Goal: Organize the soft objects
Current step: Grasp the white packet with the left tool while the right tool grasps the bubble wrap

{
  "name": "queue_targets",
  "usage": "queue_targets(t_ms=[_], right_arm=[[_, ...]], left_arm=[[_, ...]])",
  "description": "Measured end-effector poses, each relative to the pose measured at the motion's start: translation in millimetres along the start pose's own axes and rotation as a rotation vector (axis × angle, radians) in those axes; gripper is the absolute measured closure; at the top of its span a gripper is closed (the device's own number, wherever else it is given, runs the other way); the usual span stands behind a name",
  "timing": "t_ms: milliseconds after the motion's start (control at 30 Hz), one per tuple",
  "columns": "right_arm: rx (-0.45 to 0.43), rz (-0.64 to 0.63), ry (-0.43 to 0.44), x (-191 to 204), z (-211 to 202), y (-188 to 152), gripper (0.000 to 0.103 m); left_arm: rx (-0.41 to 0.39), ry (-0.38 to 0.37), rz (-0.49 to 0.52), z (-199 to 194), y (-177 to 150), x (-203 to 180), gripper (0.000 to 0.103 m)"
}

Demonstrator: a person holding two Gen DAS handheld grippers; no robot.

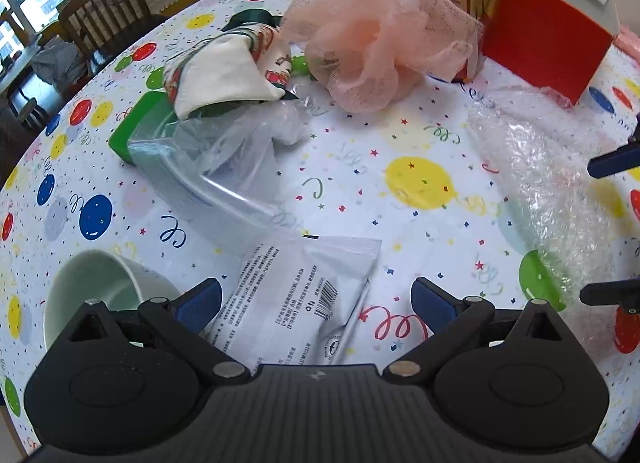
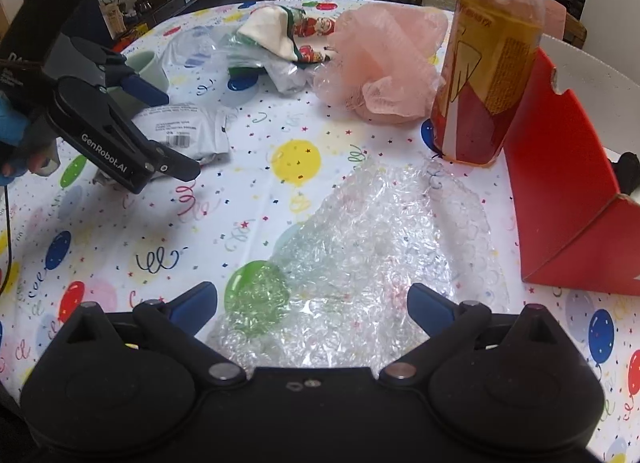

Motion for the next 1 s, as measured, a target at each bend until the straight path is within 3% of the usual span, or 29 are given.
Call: queue_targets(t_ms=[233,367,433,667,867,1000], right_arm=[[0.018,0.001,-0.025,-0.8,13.7,-2.7,0.006],[0.016,-0.001,-0.029,1.4,16.5,-4.5,0.008],[0.014,-0.002,-0.029,2.2,17.4,-5.0,0.011],[0.008,-0.043,-0.058,6.7,17.4,-7.4,0.020],[0.000,-0.049,-0.066,4.8,13.1,-8.6,0.039],[-0.010,-0.025,-0.072,-2.7,8.5,-8.0,0.066]], left_arm=[[0.042,0.078,0.076,10.8,2.8,-13.5,0.012],[0.037,0.088,0.065,9.7,3.2,-13.2,0.017],[0.036,0.095,0.055,8.7,2.9,-12.4,0.025],[0.024,0.100,0.041,3.9,0.2,-16.3,0.028],[0.011,0.078,0.018,-1.6,-0.9,-24.6,0.029],[-0.001,0.051,-0.017,-7.0,-1.8,-28.5,0.030]])
Point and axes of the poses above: each gripper's, at about its wrist camera, not at the fingertips, and z roughly the way its jaws point, x to its left, y to its top, the point moved 2 cm from there along z, roughly the way its jaws point, and after that the axes turned 12 degrees about z, right-handed, at the moved point
